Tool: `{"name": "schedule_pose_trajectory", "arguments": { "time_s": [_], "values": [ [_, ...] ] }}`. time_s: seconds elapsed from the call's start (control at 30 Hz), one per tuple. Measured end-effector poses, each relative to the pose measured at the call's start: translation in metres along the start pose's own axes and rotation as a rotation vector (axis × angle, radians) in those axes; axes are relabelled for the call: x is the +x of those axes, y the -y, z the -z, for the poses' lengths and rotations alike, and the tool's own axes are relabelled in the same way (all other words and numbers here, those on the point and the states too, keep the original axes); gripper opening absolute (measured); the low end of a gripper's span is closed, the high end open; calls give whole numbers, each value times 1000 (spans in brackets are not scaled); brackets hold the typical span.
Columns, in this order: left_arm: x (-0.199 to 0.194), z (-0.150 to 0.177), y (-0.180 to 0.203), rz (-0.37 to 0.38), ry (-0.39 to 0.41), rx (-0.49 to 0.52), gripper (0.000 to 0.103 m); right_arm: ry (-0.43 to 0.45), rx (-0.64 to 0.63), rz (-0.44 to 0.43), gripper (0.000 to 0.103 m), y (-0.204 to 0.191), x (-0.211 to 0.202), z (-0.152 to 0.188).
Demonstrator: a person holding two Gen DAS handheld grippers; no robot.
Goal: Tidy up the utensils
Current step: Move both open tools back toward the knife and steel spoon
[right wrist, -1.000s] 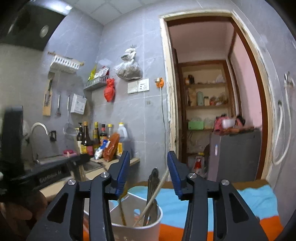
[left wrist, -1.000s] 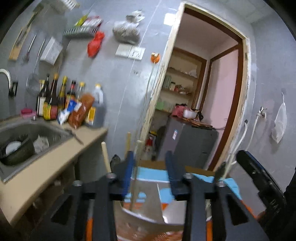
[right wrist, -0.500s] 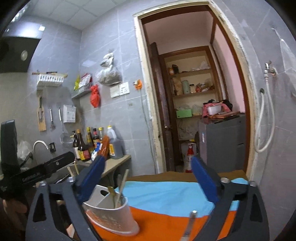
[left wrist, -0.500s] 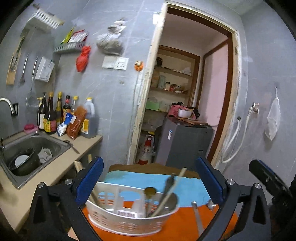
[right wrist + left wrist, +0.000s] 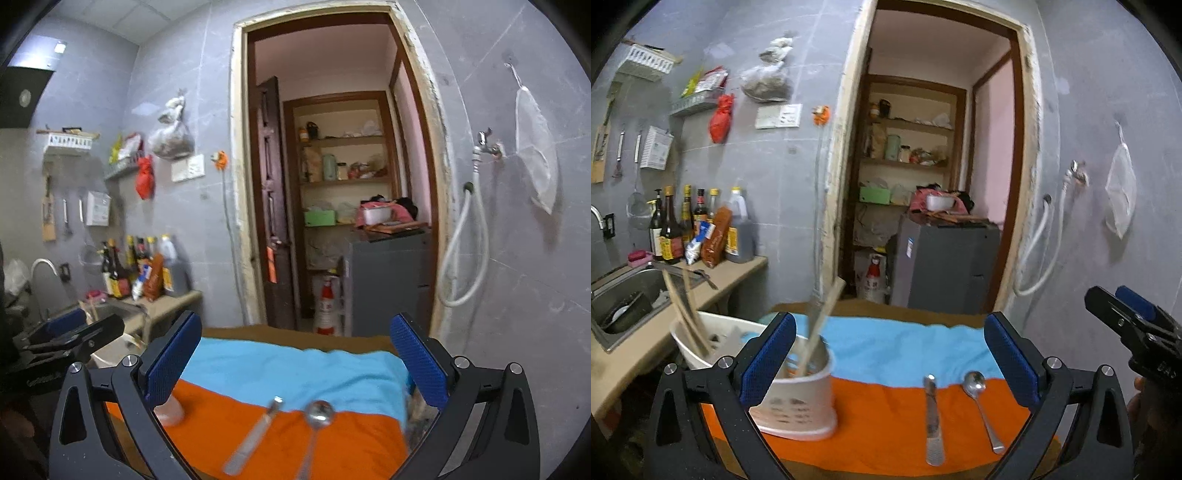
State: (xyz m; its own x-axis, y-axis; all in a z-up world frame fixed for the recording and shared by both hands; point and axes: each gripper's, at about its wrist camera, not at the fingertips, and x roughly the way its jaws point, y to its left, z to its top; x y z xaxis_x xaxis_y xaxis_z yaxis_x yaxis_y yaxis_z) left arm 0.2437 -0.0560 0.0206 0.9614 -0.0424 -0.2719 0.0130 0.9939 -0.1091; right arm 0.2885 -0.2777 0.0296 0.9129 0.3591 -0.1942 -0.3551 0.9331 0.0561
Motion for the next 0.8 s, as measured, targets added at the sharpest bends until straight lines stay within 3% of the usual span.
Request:
{"name": "schedule_pose_trajectory", "arguments": {
  "time_s": [0.23,0.47,0.8],
  "values": [
    [34,34,26,18,-64,45,100,-31,24,36,103,28,11,28],
    [75,73,33,27,-199,75,100,-66,72,52,103,55,37,59],
    [152,110,22,29,-542,24,99,-243,105,37,103,69,92,88]
  ]
}}
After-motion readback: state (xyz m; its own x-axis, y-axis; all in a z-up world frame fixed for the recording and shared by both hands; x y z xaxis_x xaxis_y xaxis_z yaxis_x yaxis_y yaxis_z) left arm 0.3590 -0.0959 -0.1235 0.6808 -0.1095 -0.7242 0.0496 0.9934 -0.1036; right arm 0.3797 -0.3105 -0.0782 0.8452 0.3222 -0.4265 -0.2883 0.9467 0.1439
